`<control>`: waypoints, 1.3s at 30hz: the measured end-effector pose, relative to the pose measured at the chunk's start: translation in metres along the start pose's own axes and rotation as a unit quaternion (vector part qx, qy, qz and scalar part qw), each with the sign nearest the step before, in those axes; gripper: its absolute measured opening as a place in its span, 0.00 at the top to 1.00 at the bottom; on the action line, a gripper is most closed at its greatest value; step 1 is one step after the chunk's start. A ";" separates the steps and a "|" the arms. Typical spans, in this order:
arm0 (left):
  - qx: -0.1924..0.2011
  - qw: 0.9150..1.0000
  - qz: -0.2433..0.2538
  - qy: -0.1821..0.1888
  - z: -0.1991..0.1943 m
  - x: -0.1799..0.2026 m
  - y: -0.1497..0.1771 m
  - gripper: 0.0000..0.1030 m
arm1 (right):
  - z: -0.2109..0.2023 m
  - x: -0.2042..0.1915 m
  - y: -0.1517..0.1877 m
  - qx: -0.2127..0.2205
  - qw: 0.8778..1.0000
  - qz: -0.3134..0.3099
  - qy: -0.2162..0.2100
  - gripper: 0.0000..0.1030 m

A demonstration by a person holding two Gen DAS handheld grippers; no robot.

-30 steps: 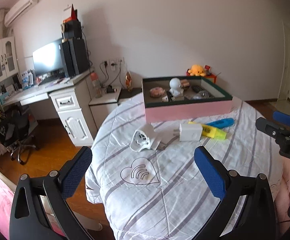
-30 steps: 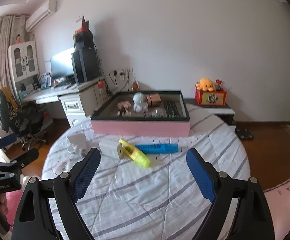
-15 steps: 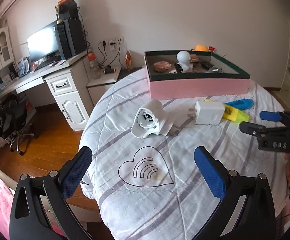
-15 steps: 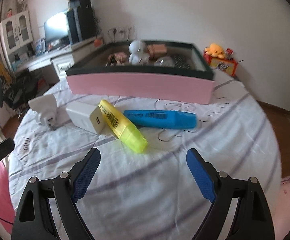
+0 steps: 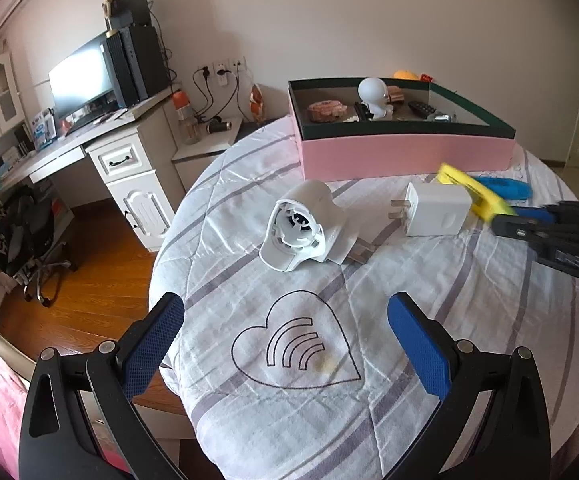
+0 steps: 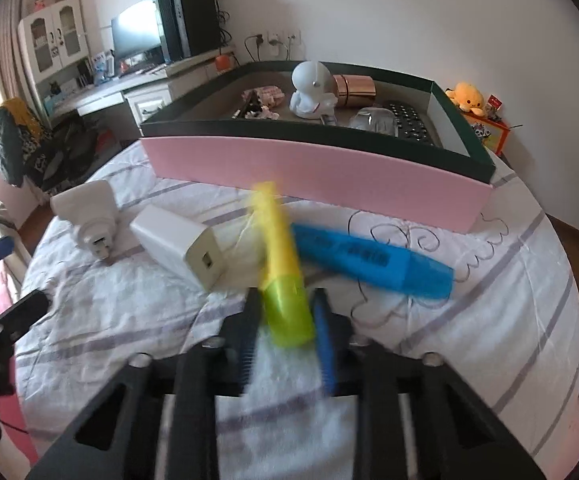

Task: Organize rigid objects
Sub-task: 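Grasp the yellow highlighter with the right gripper while the left grasps the white round plug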

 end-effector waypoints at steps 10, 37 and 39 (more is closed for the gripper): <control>-0.015 0.999 -0.024 0.021 0.037 0.002 -0.022 0.00 | -0.017 0.017 0.025 -0.013 0.999 0.028 0.006 0.80; -0.026 0.995 0.010 0.095 0.019 0.037 0.009 0.23 | 0.001 0.020 0.004 -0.009 0.999 0.020 0.033 0.76; -0.026 0.995 0.015 0.097 0.014 0.042 0.014 0.23 | -0.002 0.016 0.008 -0.008 0.999 0.001 0.042 0.77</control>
Point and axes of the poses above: each gripper's, at about its wrist camera, not at the fingertips, and z roughly the way its jaws point, x to its right, y to its underside, the point moved 8 cm from there along z, roughly the way its jaws point, and after that the axes turned 5 degrees about y, right-handed, at the moved point
